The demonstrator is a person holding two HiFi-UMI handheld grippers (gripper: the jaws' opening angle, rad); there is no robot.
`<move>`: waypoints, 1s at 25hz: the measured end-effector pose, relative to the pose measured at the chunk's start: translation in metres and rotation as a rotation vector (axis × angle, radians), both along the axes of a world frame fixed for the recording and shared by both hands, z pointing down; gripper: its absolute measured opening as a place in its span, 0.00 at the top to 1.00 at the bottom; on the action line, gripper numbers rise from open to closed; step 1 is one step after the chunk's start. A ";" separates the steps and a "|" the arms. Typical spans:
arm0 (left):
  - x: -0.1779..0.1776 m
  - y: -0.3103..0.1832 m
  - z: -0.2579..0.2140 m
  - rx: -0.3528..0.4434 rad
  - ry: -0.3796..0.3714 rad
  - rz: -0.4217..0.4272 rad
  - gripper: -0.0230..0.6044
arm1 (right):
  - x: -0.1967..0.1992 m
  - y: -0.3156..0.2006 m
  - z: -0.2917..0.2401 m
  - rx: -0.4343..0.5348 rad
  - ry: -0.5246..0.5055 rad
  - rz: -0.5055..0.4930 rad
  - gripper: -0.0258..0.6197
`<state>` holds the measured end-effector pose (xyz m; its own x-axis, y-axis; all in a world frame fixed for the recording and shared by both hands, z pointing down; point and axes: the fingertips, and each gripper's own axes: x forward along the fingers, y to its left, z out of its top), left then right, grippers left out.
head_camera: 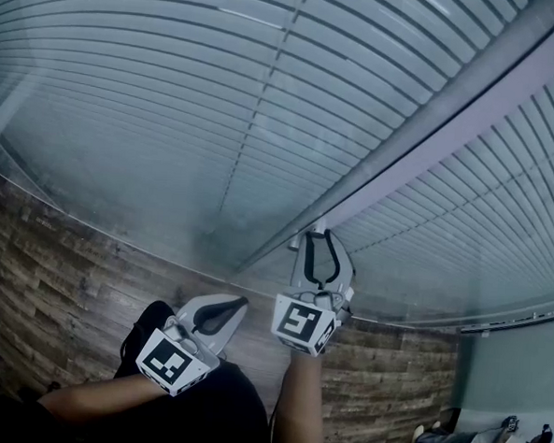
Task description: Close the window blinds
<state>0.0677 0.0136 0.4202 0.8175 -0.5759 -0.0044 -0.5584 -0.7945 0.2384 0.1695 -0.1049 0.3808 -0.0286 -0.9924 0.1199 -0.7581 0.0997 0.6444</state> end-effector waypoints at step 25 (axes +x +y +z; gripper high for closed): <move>-0.013 0.009 -0.002 0.013 0.023 -0.075 0.96 | 0.004 0.036 -0.005 0.062 -0.549 -0.083 0.84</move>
